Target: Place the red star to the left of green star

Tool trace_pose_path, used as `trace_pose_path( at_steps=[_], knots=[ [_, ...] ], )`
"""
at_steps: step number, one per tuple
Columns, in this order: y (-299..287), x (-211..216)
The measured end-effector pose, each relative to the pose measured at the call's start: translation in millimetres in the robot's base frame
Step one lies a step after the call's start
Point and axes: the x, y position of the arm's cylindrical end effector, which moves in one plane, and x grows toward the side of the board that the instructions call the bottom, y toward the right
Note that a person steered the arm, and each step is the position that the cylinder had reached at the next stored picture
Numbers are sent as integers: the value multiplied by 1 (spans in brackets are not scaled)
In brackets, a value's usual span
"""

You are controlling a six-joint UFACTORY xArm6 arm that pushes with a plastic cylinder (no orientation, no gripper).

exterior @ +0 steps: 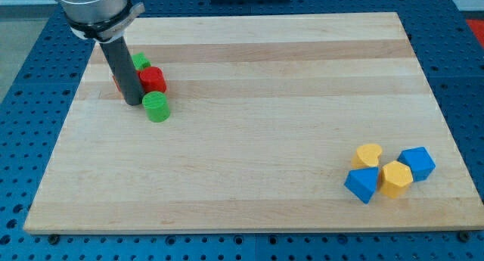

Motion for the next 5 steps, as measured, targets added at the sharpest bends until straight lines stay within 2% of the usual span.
trace_pose_path(
  at_steps=[2, 3, 5],
  knots=[
    [-67, -8],
    [-76, -26],
    [-8, 24]
  ],
)
